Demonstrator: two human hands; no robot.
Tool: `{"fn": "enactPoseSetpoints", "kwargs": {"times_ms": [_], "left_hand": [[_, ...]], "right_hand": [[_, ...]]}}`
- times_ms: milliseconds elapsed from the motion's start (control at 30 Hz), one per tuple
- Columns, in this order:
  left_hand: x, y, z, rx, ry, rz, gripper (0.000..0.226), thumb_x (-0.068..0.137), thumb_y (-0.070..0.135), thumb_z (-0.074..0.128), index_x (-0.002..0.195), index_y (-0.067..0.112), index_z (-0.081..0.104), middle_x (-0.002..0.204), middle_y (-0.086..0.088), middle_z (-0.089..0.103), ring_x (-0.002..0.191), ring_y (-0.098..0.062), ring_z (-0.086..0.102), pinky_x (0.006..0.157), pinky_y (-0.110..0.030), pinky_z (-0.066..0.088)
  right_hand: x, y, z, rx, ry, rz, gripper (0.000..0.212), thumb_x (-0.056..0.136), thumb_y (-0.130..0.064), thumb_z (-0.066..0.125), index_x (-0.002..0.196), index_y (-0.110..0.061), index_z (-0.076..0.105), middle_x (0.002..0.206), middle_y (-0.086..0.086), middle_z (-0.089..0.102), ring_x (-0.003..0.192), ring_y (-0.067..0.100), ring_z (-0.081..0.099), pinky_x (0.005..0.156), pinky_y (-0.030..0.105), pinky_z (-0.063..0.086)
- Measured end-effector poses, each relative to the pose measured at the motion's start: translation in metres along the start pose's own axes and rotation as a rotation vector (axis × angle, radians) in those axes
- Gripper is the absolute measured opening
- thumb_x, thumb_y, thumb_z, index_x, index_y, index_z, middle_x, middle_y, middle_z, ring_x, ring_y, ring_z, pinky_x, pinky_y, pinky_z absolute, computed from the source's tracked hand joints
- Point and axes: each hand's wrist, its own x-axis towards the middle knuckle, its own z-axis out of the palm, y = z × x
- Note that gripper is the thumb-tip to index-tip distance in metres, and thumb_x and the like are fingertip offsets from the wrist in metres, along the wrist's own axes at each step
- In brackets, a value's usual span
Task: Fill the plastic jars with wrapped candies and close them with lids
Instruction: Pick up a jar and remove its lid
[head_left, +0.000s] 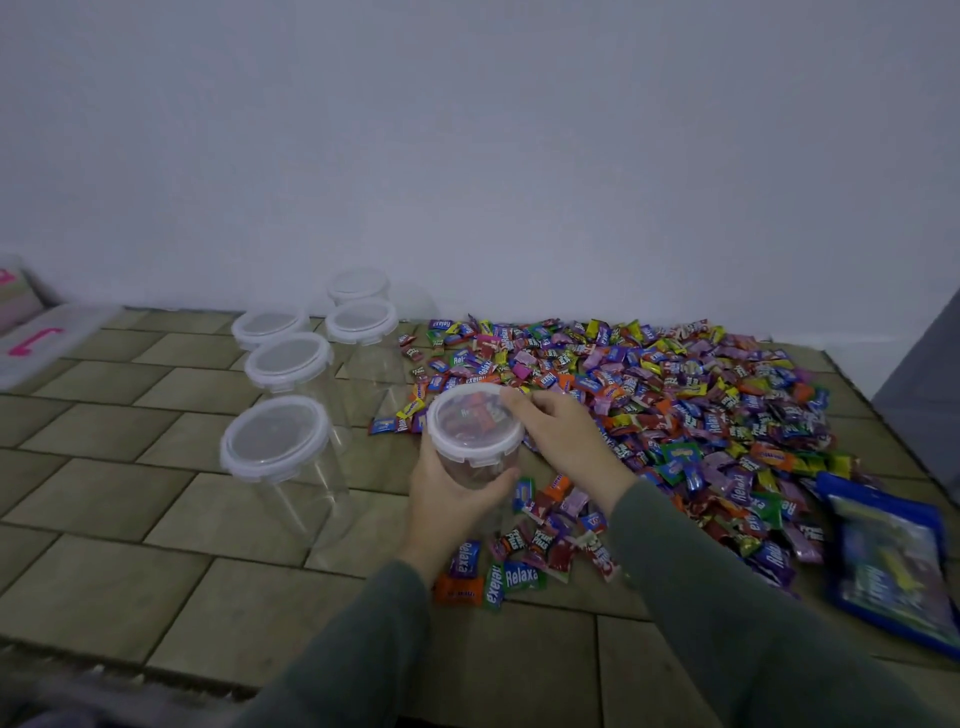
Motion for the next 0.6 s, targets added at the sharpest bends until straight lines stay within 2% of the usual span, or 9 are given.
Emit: {"fn": "enactPoseSetpoints", "kwargs": {"times_ms": [67,133,200,267,333,400,467,533,600], "left_hand": [[0.002,0.000,0.000,-0.007,-0.003,-0.011,0.083,0.063,0.018,0.090,0.133,0.021,0.047,0.123,0.009,0.063,0.115,-0.002,0.058,0.092,-0.013,0.045],[0.003,-0.001,-0.001,-0.018,-0.005,-0.021,0.086,0.061,0.025,0.090,0.134,0.022,0.046,0.124,0.009,0.062,0.117,-0.003,0.058,0.094,-0.018,0.046],[0.004,0.001,-0.002,-0.027,-0.012,-0.029,0.088,0.058,0.034,0.088,0.134,0.024,0.045,0.125,0.010,0.062,0.118,-0.005,0.057,0.096,-0.023,0.046],[0.005,0.000,-0.004,-0.038,-0.026,-0.037,0.089,0.058,0.034,0.088,0.135,0.024,0.045,0.125,0.009,0.062,0.119,-0.007,0.057,0.097,-0.024,0.046],[0.006,-0.003,-0.008,-0.038,-0.063,-0.066,0.086,0.061,0.028,0.090,0.134,0.026,0.046,0.125,0.008,0.063,0.119,-0.010,0.058,0.099,-0.030,0.047],[0.007,-0.007,-0.012,-0.040,-0.104,-0.099,0.082,0.062,0.021,0.090,0.132,0.024,0.048,0.123,0.006,0.065,0.117,-0.012,0.060,0.098,-0.035,0.048],[0.011,-0.009,-0.017,-0.022,-0.133,-0.112,0.079,0.062,0.015,0.090,0.131,0.018,0.051,0.120,0.004,0.067,0.115,-0.012,0.061,0.095,-0.029,0.051],[0.013,-0.008,-0.020,-0.005,-0.161,-0.114,0.077,0.063,0.010,0.090,0.130,0.014,0.052,0.118,0.003,0.068,0.113,-0.010,0.062,0.090,-0.018,0.049],[0.015,-0.006,-0.022,0.013,-0.189,-0.110,0.076,0.063,0.011,0.090,0.129,0.014,0.053,0.118,0.005,0.068,0.113,-0.006,0.062,0.089,-0.015,0.047]], "right_hand": [[0.002,0.000,0.000,0.080,-0.052,0.049,0.053,0.094,-0.047,0.052,0.095,0.004,0.068,0.088,0.015,0.070,0.078,0.021,0.066,0.058,0.013,0.047],[0.004,0.001,0.003,0.138,-0.034,0.023,0.048,0.095,-0.041,0.055,0.081,0.005,0.061,0.079,0.019,0.064,0.076,0.027,0.063,0.057,0.016,0.048],[0.006,0.000,0.004,0.115,0.013,-0.045,0.041,0.094,-0.033,0.058,0.065,-0.008,0.045,0.061,0.008,0.045,0.060,0.015,0.050,0.055,0.021,0.041],[0.009,0.001,0.003,0.030,0.014,-0.065,0.040,0.094,-0.031,0.058,0.062,-0.015,0.040,0.056,-0.004,0.039,0.050,0.004,0.042,0.054,0.020,0.036],[0.013,-0.004,0.000,0.017,-0.013,-0.028,0.036,0.095,-0.033,0.056,0.065,-0.014,0.050,0.060,-0.008,0.047,0.054,0.001,0.047,0.055,0.019,0.034],[0.022,-0.013,-0.003,0.042,-0.097,0.069,0.036,0.095,-0.041,0.052,0.084,-0.010,0.067,0.078,-0.001,0.062,0.075,0.010,0.058,0.063,0.022,0.039],[0.032,-0.030,-0.004,0.009,-0.205,0.160,0.049,0.096,-0.050,0.045,0.100,-0.008,0.071,0.086,0.005,0.068,0.077,0.015,0.060,0.068,0.028,0.041],[0.046,-0.045,-0.002,-0.127,-0.290,0.155,0.051,0.097,-0.049,0.043,0.097,-0.007,0.072,0.075,0.000,0.066,0.068,0.011,0.058,0.070,0.030,0.040],[0.059,-0.057,0.003,-0.402,-0.350,0.068,0.045,0.099,-0.044,0.042,0.083,-0.011,0.068,0.070,-0.002,0.059,0.064,0.010,0.053,0.069,0.030,0.038]]}}
